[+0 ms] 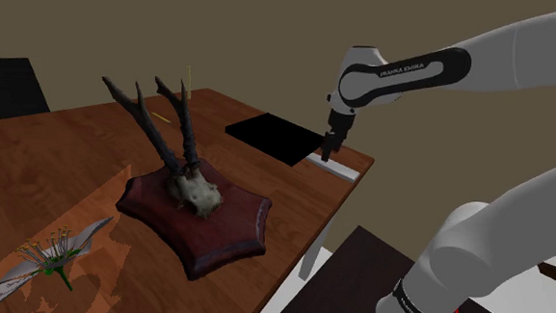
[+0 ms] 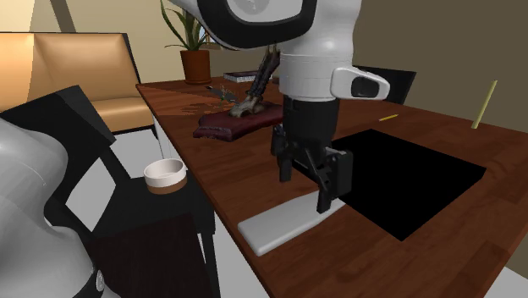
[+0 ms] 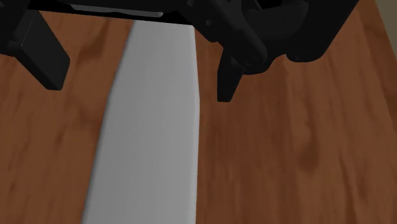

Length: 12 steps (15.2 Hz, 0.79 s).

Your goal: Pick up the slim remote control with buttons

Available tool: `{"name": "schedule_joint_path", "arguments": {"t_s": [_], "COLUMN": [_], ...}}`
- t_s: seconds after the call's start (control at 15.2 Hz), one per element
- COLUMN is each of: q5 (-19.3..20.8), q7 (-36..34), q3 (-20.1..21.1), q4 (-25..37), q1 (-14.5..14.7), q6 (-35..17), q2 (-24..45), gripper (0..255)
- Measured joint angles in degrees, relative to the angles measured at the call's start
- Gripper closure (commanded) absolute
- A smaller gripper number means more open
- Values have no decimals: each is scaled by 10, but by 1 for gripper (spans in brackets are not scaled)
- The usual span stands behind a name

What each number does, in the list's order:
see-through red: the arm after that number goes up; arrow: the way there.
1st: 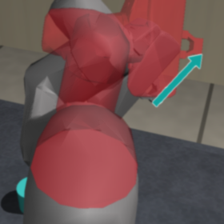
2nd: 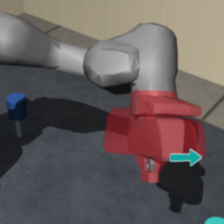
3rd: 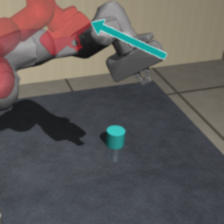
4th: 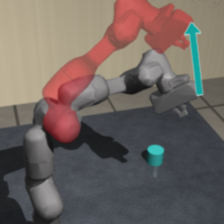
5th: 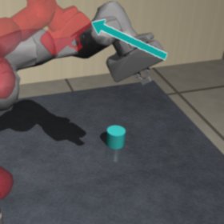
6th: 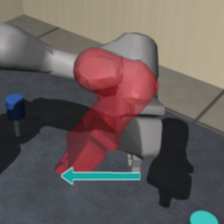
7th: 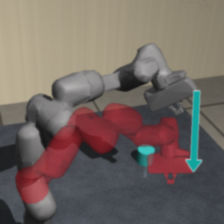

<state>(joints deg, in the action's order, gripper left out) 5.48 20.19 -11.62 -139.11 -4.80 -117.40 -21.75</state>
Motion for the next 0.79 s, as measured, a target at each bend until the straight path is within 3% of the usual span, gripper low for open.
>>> {"name": "schedule_joint_path", "arguments": {"t_s": [0.4,0.46,0.79], "q5": [0,0,0], "q7": [5,5,5], "q3": [-7,-7,-7], "q4": [-29,-31,-32], "q1": [-1,-1,-1], "q6": [-52,-55,-58], "q2": [23,24,26], "gripper": [0,255,255]}}
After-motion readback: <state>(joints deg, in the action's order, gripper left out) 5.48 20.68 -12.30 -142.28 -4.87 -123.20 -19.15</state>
